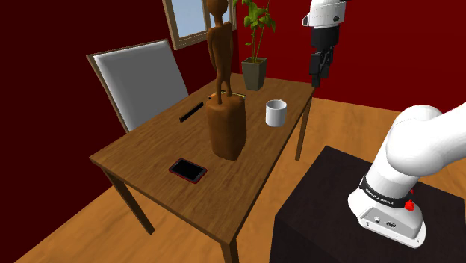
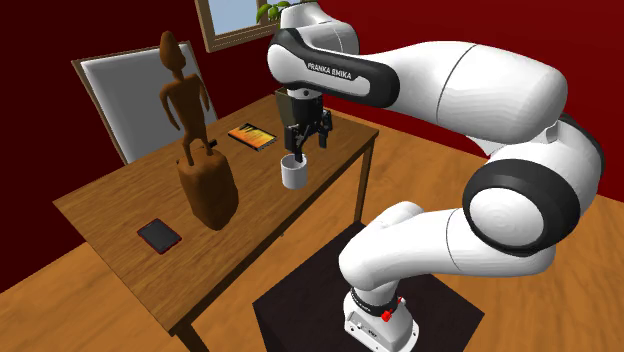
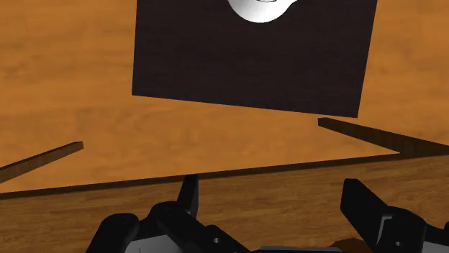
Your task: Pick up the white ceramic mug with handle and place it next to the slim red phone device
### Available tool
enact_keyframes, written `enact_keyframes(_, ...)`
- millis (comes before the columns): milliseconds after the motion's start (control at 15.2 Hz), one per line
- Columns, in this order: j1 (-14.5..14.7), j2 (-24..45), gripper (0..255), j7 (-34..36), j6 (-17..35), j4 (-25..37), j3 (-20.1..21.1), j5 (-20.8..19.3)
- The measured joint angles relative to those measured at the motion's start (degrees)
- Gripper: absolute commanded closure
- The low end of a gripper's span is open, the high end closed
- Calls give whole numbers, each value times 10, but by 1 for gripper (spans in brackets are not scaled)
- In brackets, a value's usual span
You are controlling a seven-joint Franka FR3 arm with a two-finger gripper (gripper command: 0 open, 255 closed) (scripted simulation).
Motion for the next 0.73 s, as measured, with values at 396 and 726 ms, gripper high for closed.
enact_keyframes(396,-3,41,0,0,96,-33,-8,-5)
enact_keyframes(726,-7,98,0,-3,219,-68,-20,-12)
